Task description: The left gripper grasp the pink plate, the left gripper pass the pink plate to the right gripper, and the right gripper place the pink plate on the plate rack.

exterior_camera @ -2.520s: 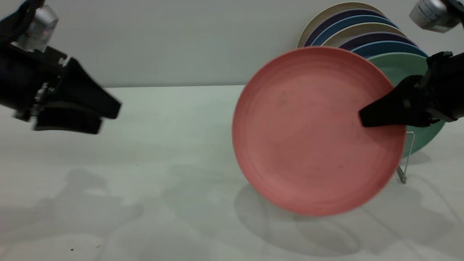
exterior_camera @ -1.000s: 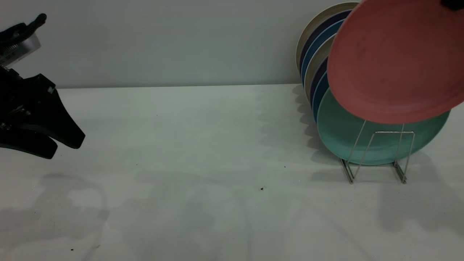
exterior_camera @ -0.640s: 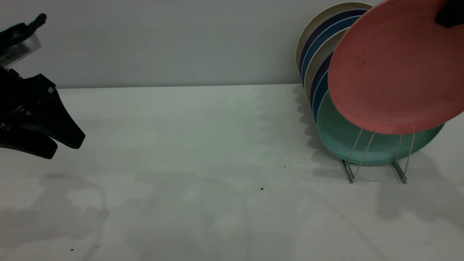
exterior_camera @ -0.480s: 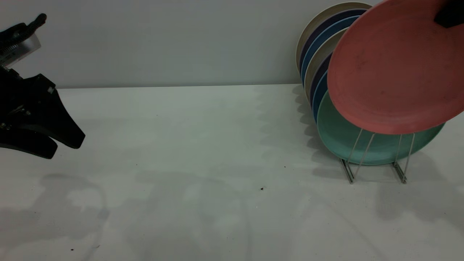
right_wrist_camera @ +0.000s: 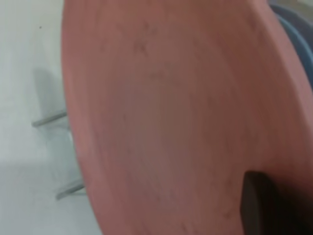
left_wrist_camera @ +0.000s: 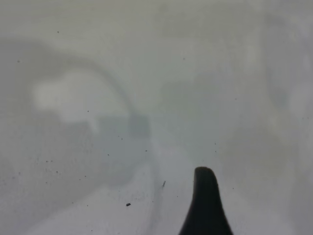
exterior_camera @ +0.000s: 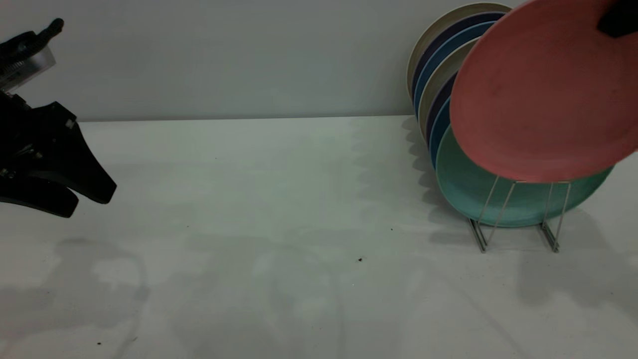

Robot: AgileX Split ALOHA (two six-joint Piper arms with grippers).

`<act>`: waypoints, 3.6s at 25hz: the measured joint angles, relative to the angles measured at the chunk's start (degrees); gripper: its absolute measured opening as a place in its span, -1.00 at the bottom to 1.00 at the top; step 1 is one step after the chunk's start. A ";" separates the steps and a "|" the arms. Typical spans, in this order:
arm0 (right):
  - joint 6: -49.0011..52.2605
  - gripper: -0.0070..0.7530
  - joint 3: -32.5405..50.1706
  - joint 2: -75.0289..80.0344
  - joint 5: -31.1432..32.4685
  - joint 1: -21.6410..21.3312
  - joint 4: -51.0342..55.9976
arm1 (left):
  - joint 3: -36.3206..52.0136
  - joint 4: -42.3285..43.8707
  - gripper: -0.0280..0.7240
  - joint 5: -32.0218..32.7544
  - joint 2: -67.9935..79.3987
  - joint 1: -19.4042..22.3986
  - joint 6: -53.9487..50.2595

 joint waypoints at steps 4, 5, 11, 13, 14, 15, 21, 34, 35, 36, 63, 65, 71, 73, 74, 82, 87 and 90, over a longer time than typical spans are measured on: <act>0.00 -0.81 -0.17 -0.11 -0.46 0.00 -0.12 | 0.00 0.00 0.62 -0.18 0.00 0.00 0.00; 0.00 -0.81 -0.17 -0.11 -0.70 0.00 -0.13 | 0.00 0.00 0.62 -0.23 0.00 0.00 0.00; -0.25 -0.81 -0.17 -0.11 -2.83 0.00 -0.13 | 0.00 0.00 0.62 -0.40 0.00 0.00 -0.15; -0.25 -0.81 -0.17 -0.11 -3.05 0.00 -0.07 | 0.00 0.00 0.62 -0.40 0.00 0.00 -0.15; -0.25 -0.81 -0.17 -0.05 -3.05 0.00 -0.07 | 0.00 0.00 0.62 -0.40 0.00 0.00 -0.15; -0.30 -0.81 -0.17 0.02 -3.07 0.00 -0.07 | 0.00 0.00 0.62 -0.40 0.00 0.00 -0.15; -0.46 -0.81 -0.17 1.90 -1.35 0.00 -0.07 | 0.00 0.00 0.62 -0.35 0.00 0.00 -0.15; -1.69 -0.81 -0.17 5.51 -1.90 0.00 -0.07 | 0.00 0.00 0.62 -0.35 0.00 0.00 -0.15; -1.93 -0.81 -0.17 6.26 -2.22 0.00 -0.02 | 0.00 0.00 0.62 -0.35 0.00 0.00 -0.15; -2.31 -0.81 -0.17 6.97 -2.65 0.00 -0.03 | 0.00 0.00 0.62 -0.35 0.00 0.00 -0.15; -11.29 -0.25 -0.17 12.55 -3.49 0.00 12.59 | 0.00 0.00 0.62 -0.35 0.00 0.00 -0.58; -10.57 -0.12 -0.17 12.55 -3.16 0.00 13.68 | 0.00 0.00 0.62 -0.41 0.00 0.00 -0.67; -3.02 0.26 -0.17 12.41 -1.36 0.00 14.85 | 0.00 0.00 0.62 -1.38 0.00 0.00 -0.83; 3.45 0.41 -0.17 11.82 -0.97 0.00 14.85 | 0.00 0.00 0.62 -1.81 0.00 0.00 -0.83; 6.56 0.49 -0.17 11.19 -0.89 0.00 14.85 | 0.00 0.00 0.62 -2.12 0.00 0.00 -0.83; 48.07 0.63 -0.17 2.94 4.69 0.00 12.68 | -2.56 7.55 0.62 -2.15 -0.04 0.00 -7.10; 71.32 0.56 -0.28 -0.71 15.04 0.00 1.22 | -9.22 28.91 0.62 7.92 -0.04 0.00 -24.45; 80.21 0.55 -0.28 -2.74 22.28 0.00 -9.28 | -10.67 37.06 0.62 12.20 -1.77 0.00 -32.14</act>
